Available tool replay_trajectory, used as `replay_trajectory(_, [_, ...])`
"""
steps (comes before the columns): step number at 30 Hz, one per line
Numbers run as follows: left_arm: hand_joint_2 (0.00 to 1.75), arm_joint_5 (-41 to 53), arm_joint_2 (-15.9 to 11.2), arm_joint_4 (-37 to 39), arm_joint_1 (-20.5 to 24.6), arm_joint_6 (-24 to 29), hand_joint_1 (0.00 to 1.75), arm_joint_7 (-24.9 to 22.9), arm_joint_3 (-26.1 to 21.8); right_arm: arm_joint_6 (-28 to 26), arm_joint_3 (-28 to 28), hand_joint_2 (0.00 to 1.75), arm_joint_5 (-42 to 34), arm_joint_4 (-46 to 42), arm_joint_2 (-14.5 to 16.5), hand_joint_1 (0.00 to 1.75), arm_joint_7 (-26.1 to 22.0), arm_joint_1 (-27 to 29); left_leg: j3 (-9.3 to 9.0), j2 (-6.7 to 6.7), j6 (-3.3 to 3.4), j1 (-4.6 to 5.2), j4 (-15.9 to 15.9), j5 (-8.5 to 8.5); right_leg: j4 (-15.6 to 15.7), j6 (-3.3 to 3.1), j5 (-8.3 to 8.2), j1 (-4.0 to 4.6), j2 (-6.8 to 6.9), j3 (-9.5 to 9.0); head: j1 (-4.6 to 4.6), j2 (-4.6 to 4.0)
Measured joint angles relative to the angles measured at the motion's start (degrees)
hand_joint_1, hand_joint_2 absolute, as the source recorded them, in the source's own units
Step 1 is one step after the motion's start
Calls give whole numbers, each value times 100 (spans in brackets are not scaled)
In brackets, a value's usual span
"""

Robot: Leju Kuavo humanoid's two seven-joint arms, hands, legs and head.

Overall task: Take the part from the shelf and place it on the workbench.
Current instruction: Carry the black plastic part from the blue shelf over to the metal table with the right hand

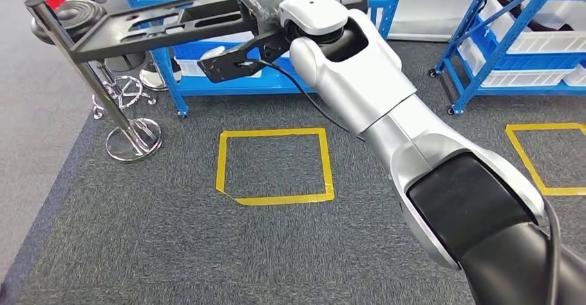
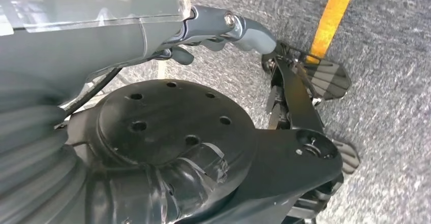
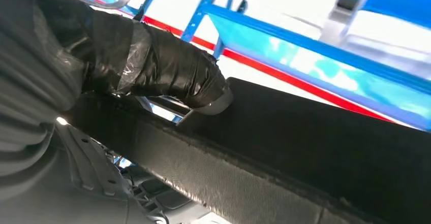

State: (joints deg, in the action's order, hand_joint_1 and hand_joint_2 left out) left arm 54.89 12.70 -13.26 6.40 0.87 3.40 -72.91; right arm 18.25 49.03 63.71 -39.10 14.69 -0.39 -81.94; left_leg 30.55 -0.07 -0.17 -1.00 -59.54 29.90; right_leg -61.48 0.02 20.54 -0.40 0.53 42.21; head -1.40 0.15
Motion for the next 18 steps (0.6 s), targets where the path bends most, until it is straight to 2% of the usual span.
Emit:
replay_trajectory(1, [175, 8, 3, 1, 3, 1, 0, 21, 0, -1, -5, 175, 6, 2, -14, 175, 2, 0, 63, 18, 64, -10, 15, -73, -109, 28, 186, -12, -7, 50, 1, 0])
replay_trajectory(2, [175, 14, 7, 1, 5, 2, 0, 32, 0, -3, -12, 175, 10, 4, -27, 175, -1, 0, 136, 35, 112, -18, 24, -155, -328, 53, 478, -24, -15, 110, 1, 0])
replay_trajectory(3, [175, 16, 7, 1, 8, 4, 0, 31, 0, -6, -20, 175, 13, 4, -31, 175, -5, 0, 217, 41, 139, -15, 25, -231, -637, 74, 806, -31, -21, 171, 2, 0])
replay_trajectory(4, [175, 18, 6, 1, 7, 9, 0, 20, 0, -11, -26, 175, 14, 5, -35, 175, -13, 0, 303, 47, 154, -13, 22, -303, -1000, 91, 1050, -34, -24, 227, 2, 0])
replay_trajectory(5, [175, 19, 5, 1, 4, 14, 0, 4, 0, -15, -32, 175, 15, 5, -41, 175, -23, 2, 390, 49, 153, -8, 18, -373, -1334, 100, 1138, -35, -26, 260, 3, 0])
replay_trajectory(6, [175, 21, 5, 1, 2, 20, 0, -12, 0, -19, -35, 175, 15, 6, -48, 175, -36, 4, 473, 50, 148, -2, 15, -437, -1551, 98, 1073, -34, -27, 245, 2, 0])
replay_trajectory(7, [175, 20, 4, 1, 0, 26, 0, -23, 0, -21, -38, 175, 15, 6, -51, 175, -49, 5, 554, 50, 141, 5, 12, -499, -1592, 82, 915, -32, -28, 148, 2, 0])
replay_trajectory(8, [175, 18, 4, 1, 0, 29, 0, -33, 0, -22, -45, 175, 15, 3, -54, 175, -60, 5, 624, 49, 131, 14, 10, -556, -1431, 53, 756, -25, -30, -53, 2, 0])
replay_trajectory(9, [175, 13, 8, 1, 3, 31, 0, -39, 0, -22, -57, 175, 15, -4, -52, 175, -67, 2, 677, 47, 120, 22, 9, -606, -1084, 8, 692, -10, -33, -356, 1, 0])
replay_trajectory(11, [175, -5, 16, 1, 2, 32, 0, -44, 0, -20, -92, 175, 23, -17, -44, 175, -63, -18, 739, 42, 74, 38, 12, -694, -226, -71, 840, 32, -30, -972, -1, 0])
replay_trajectory(12, [175, -14, 20, 1, -1, 34, 0, -45, 0, -18, -106, 175, 30, -20, -39, 175, -56, -33, 755, 43, 42, 36, 24, -740, 64, -97, 935, 54, -30, -1147, -1, 0])
replay_trajectory(13, [175, -21, 20, 1, -4, 37, 0, -45, -1, -16, -114, 175, 39, -20, -34, 175, -49, -47, 766, 47, 6, 34, 44, -789, 219, -109, 974, 68, -29, -1208, 0, 0])
replay_trajectory(15, [175, -23, 17, 1, -8, 41, 0, -44, -2, -13, -118, 175, 56, -15, -28, 175, -41, -58, 812, 52, -58, 27, 47, -802, 321, -156, 878, 38, -16, -1186, 0, 0])
replay_trajectory(16, [175, -24, 15, 1, -9, 42, 0, -42, -2, -13, -118, 175, 64, -12, -23, 175, -39, -60, 865, 48, -81, 27, -58, -686, 359, -194, 818, 22, -4, -1163, -2, 0])
replay_trajectory(18, [175, -24, 6, 1, -11, 43, 0, -40, -2, -14, -118, 175, 73, -5, -10, 175, -36, -67, 1061, 33, -114, 26, -609, -236, 392, -251, 714, 22, 13, -1086, -3, 0])
